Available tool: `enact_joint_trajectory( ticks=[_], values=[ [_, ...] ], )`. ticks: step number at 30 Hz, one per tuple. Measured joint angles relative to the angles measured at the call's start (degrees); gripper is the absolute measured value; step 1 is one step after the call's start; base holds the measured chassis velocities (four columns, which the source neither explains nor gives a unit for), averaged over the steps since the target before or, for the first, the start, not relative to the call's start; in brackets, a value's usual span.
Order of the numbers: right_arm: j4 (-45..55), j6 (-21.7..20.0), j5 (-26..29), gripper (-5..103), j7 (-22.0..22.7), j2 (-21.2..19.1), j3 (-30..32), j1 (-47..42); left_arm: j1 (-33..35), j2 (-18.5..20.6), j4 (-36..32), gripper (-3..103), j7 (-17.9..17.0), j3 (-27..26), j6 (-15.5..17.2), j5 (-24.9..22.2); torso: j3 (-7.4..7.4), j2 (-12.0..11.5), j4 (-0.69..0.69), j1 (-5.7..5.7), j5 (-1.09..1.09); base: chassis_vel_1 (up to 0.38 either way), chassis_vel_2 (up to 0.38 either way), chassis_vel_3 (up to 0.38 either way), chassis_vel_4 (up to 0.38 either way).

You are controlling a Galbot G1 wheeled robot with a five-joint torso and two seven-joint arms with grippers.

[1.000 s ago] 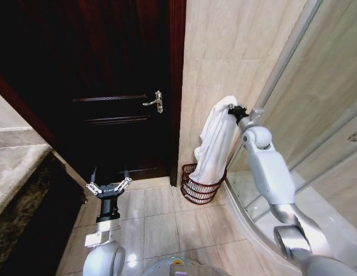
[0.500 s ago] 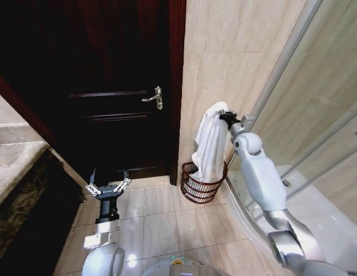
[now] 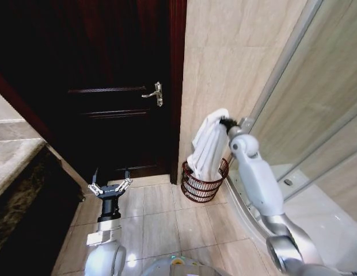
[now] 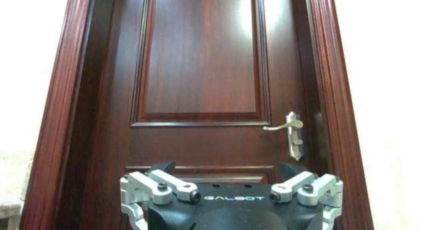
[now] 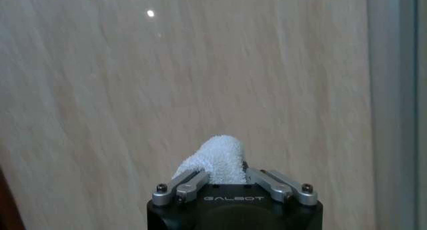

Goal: Discard the used towel into the hamper.

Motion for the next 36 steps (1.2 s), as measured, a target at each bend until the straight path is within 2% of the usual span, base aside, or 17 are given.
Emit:
enact_joint_trajectory(
  ticks=[10,20,28,33,35,36],
  values=[
    [-2.13,0.03,0.21,7,-0.44,1.23,0.45,-1.70,-0.04,0.00,0.36,100,0.18,-0.48,0.05,-0.79,-1.36,-2.38,0.02,-1.02,0.00,0.000,0.000,0.000,0.000],
    [-1.77,-0.64,0.94,7,-3.78,1.54,1.16,-3.37,-0.04,0.00,0.99,100,0.30,-0.41,-0.27,-0.94,-2.95,-5.21,0.02,-2.26,0.00,0.000,0.000,0.000,0.000],
    [-3.35,-0.73,0.25,7,-3.18,1.51,2.25,-4.04,-0.08,0.00,1.30,100,0.32,-0.61,-1.00,-1.44,-3.93,-6.95,0.02,-3.03,0.01,0.000,0.000,0.000,0.000],
    [-5.43,-0.87,-0.99,7,-0.78,1.51,2.92,-3.69,-0.12,0.00,1.44,100,0.33,-0.76,-1.04,-2.05,-4.70,-8.25,0.01,-3.53,0.01,0.000,0.000,0.000,0.000],
    [-7.52,0.01,-4.19,7,0.05,1.56,2.95,-3.03,-0.17,0.00,1.56,100,0.34,-0.76,-1.08,-2.17,-5.17,-8.99,0.02,-3.83,-0.01,0.000,0.000,0.000,0.000],
    [-9.02,2.08,-7.15,7,0.00,1.68,2.76,-2.71,-0.20,0.00,1.61,100,0.34,-0.75,-1.27,-2.18,-5.33,-9.28,0.01,-3.95,0.01,0.000,0.000,0.000,0.000]
  ],
)
